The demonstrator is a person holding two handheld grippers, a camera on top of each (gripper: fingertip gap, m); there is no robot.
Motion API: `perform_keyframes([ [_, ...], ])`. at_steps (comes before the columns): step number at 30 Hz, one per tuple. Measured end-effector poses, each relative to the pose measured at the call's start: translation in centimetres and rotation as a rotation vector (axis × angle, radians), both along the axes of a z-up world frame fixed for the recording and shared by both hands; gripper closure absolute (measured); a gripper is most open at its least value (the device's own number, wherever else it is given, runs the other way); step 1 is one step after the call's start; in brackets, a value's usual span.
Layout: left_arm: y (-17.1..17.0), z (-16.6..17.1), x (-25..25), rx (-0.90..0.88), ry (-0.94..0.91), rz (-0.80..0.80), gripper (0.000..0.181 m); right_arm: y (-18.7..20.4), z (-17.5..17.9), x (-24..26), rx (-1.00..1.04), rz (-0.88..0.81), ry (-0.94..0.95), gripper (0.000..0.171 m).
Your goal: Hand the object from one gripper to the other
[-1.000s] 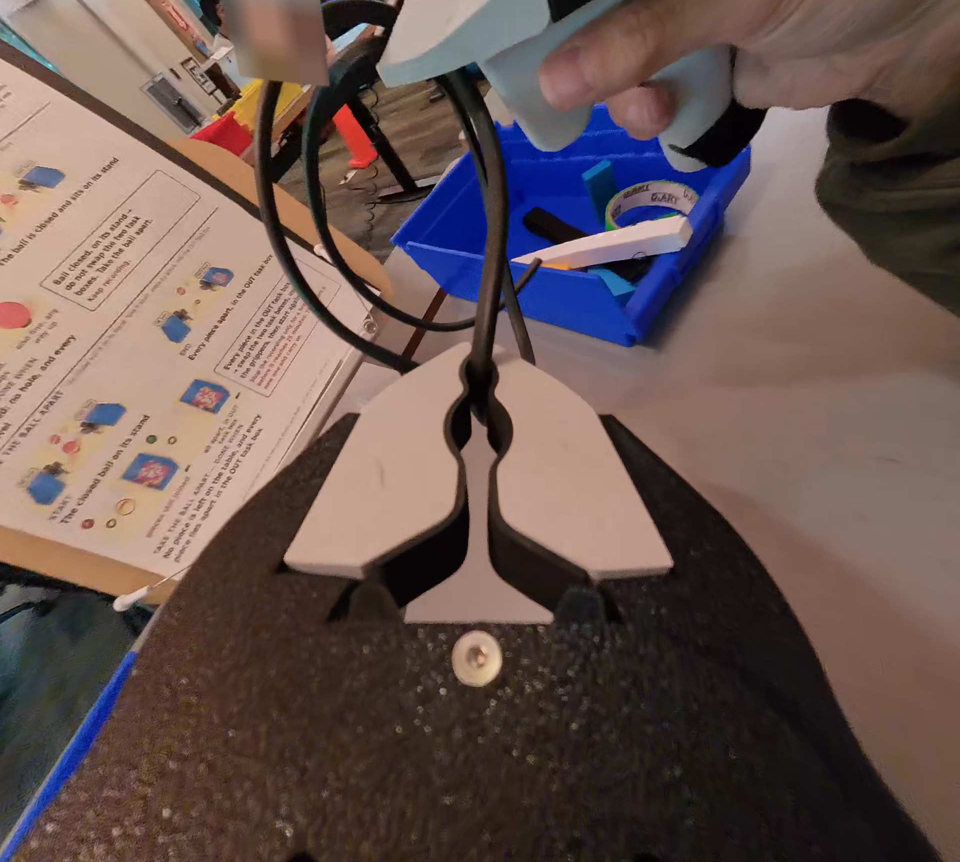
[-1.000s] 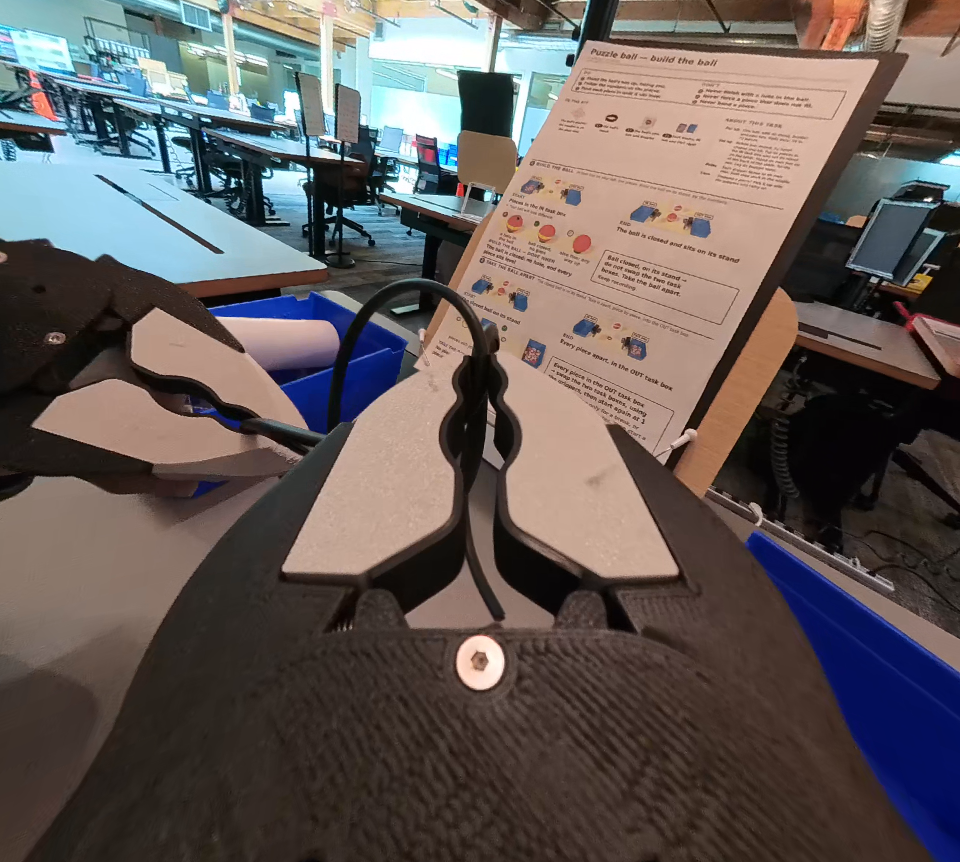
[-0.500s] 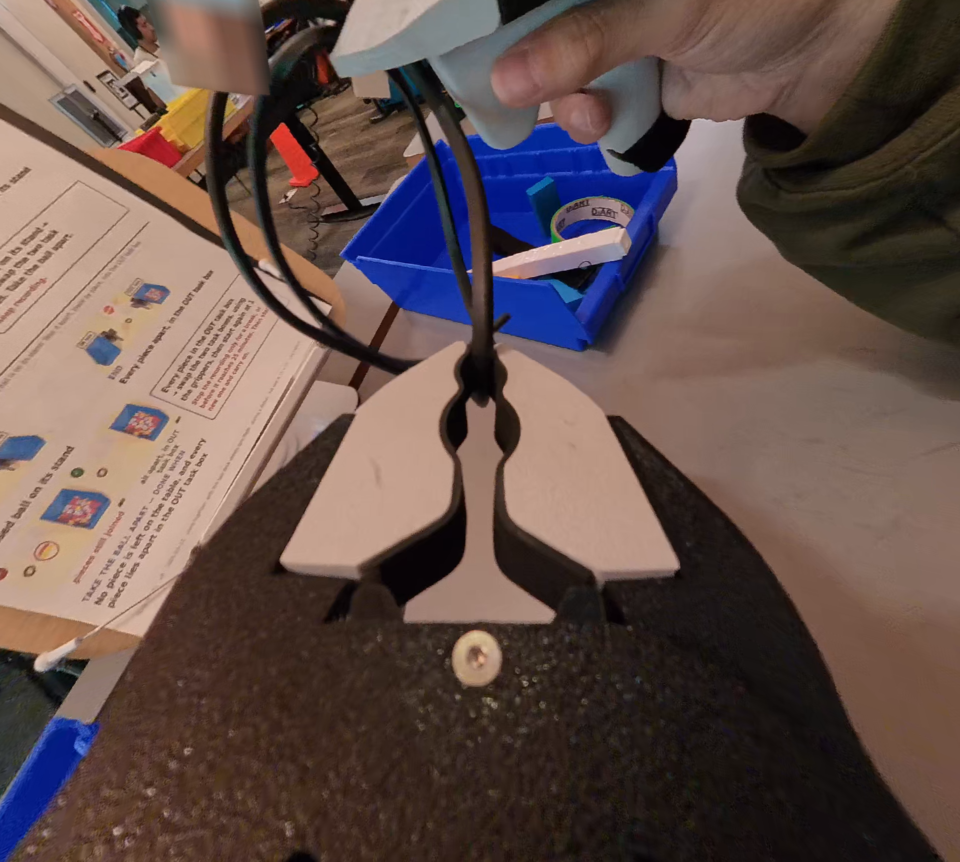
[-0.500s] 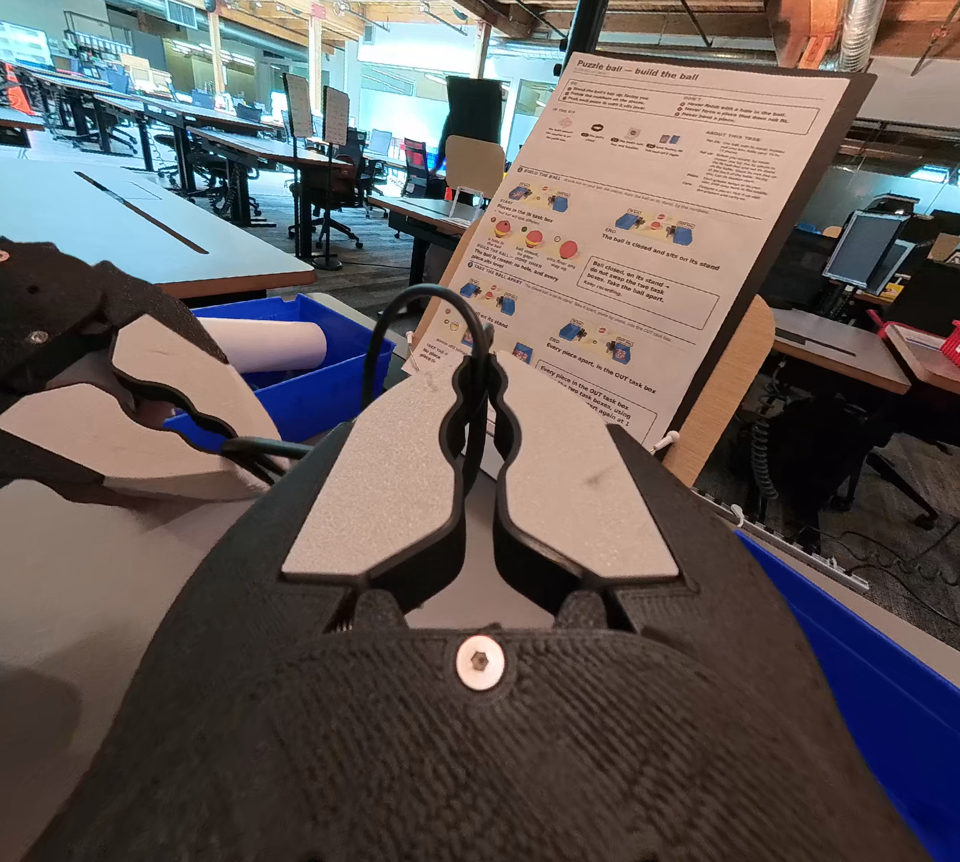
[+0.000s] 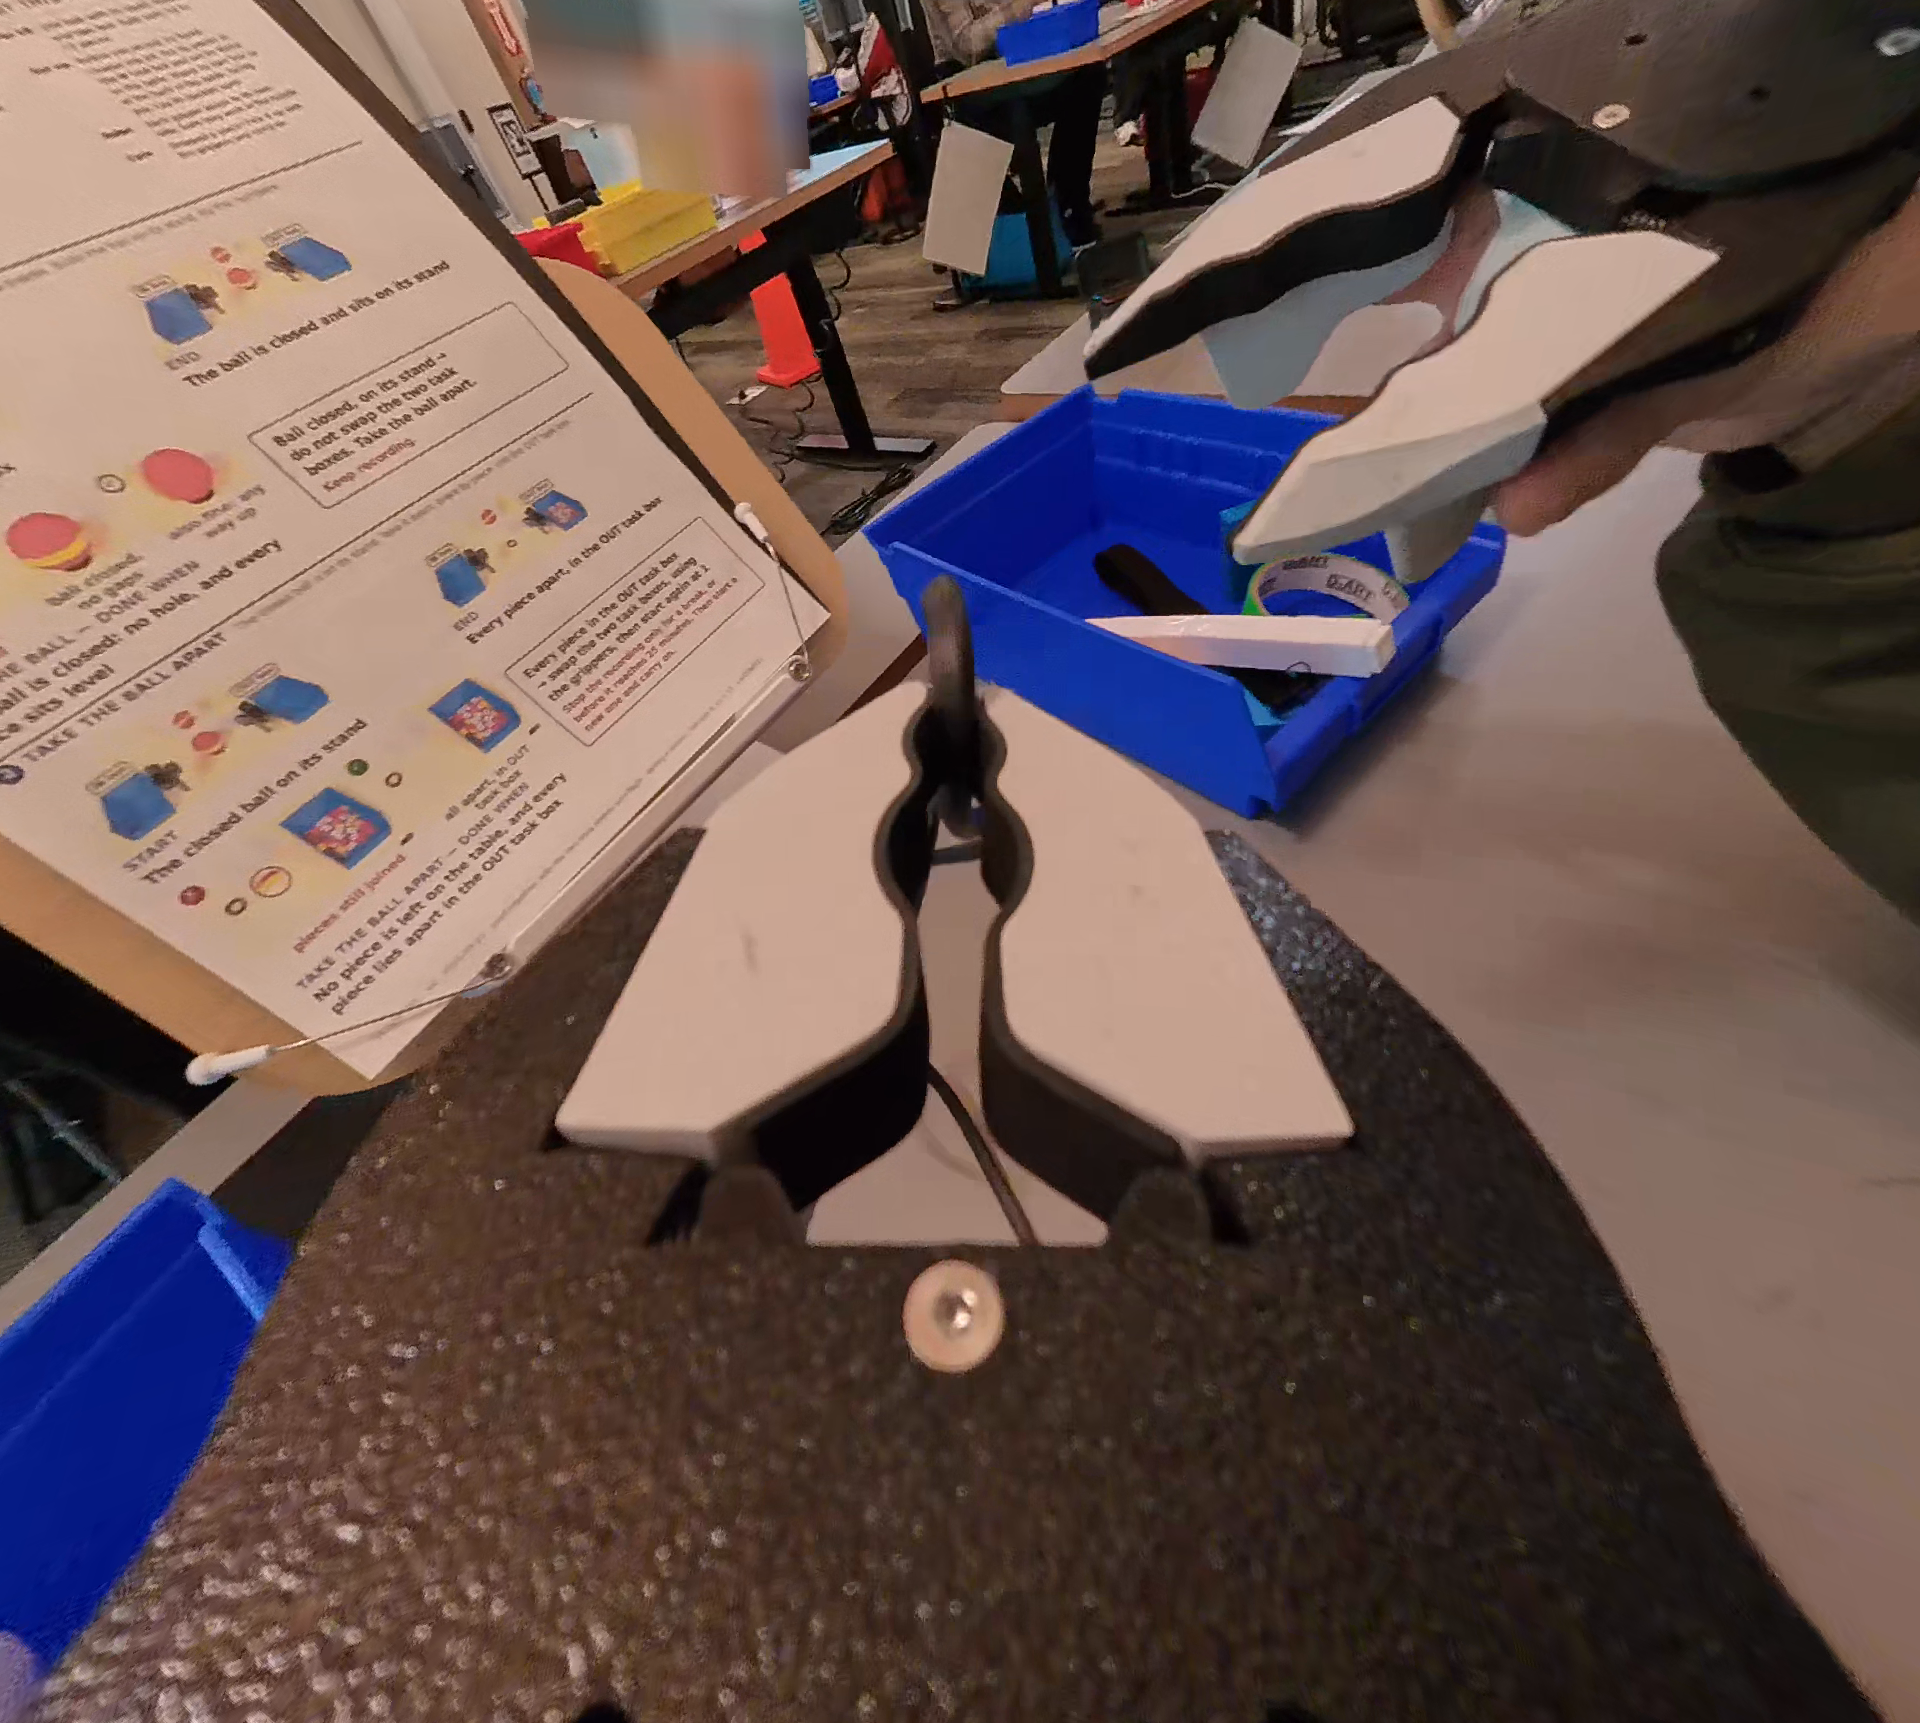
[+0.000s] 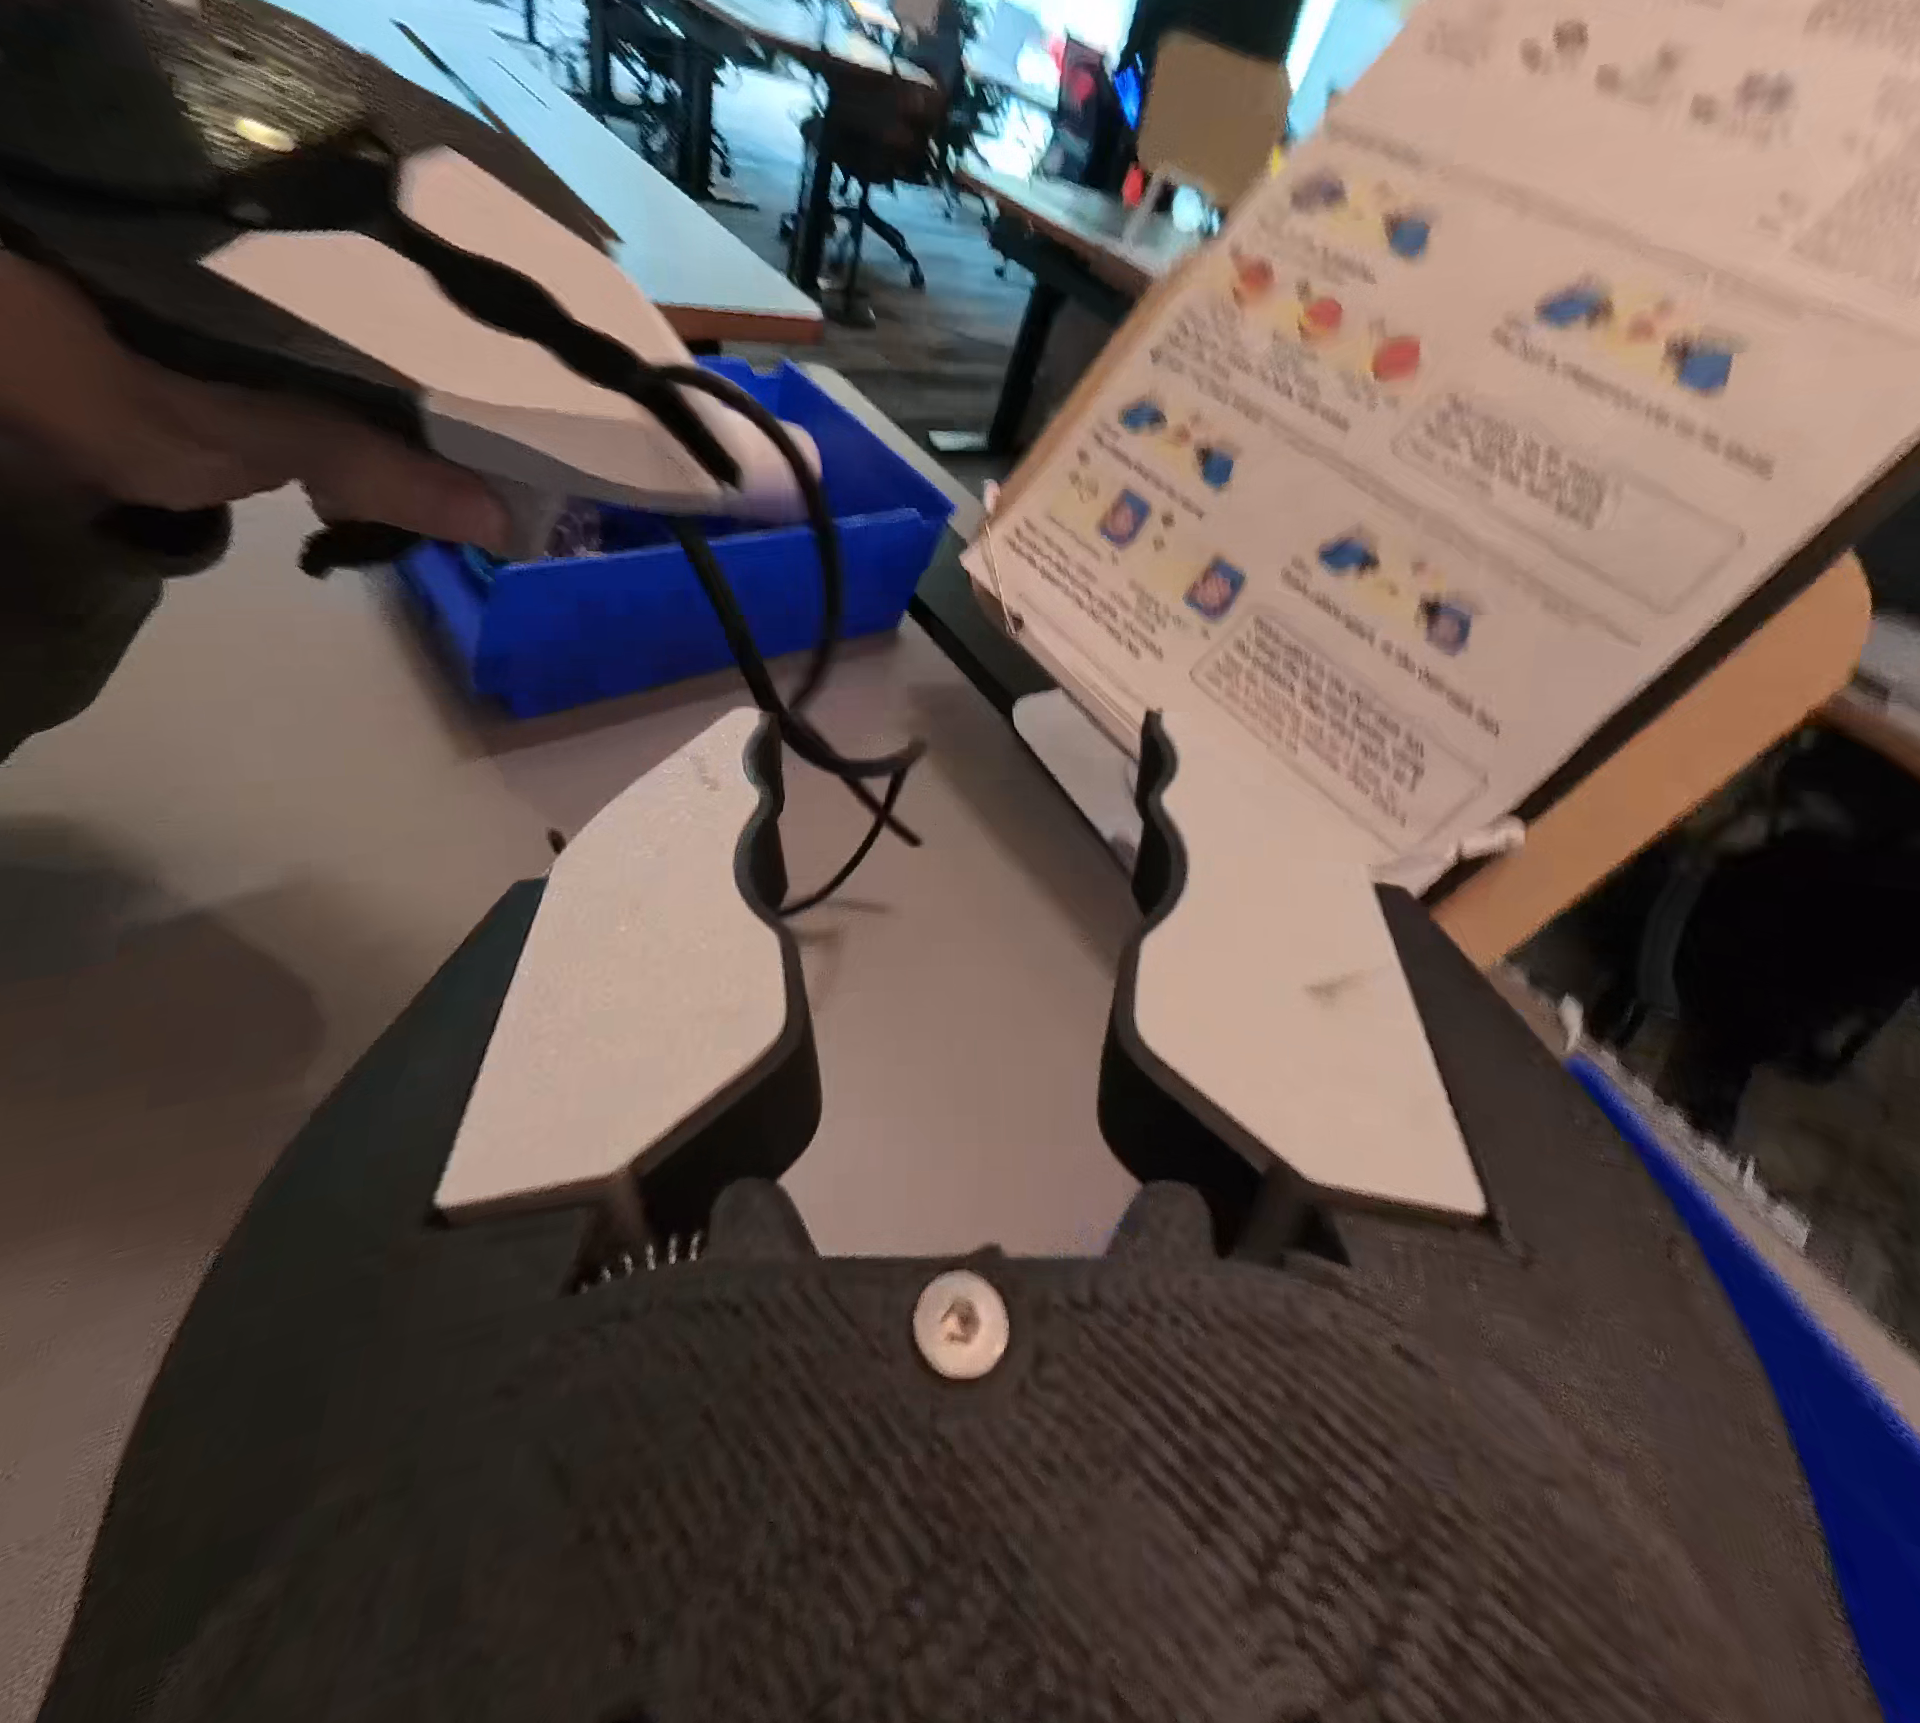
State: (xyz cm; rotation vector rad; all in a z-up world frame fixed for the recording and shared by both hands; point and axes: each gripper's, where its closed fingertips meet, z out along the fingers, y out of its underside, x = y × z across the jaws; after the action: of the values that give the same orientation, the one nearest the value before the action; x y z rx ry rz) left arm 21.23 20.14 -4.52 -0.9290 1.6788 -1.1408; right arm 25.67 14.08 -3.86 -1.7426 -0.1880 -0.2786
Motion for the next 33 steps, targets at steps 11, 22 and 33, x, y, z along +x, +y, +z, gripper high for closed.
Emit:
perform_keyframes([
  [11, -1.9, 3.1, -1.8, -0.268, -0.056, -0.144, 0.177, 4.5, -0.6, -4.7, -0.024, 0.067, -0.239, 0.127],
  [22, -1.0, 4.9, -2.5, -0.272, -0.157, -0.091, 0.177, 4.3, -2.1, -6.2, -0.092, 0.190, 0.041, 0.128],
  [33, -1.5, 5.2, -2.3, -0.267, -0.196, -0.079, 0.177, 5.3, -3.4, -5.9, -0.164, 0.132, 0.080, 0.167],
])
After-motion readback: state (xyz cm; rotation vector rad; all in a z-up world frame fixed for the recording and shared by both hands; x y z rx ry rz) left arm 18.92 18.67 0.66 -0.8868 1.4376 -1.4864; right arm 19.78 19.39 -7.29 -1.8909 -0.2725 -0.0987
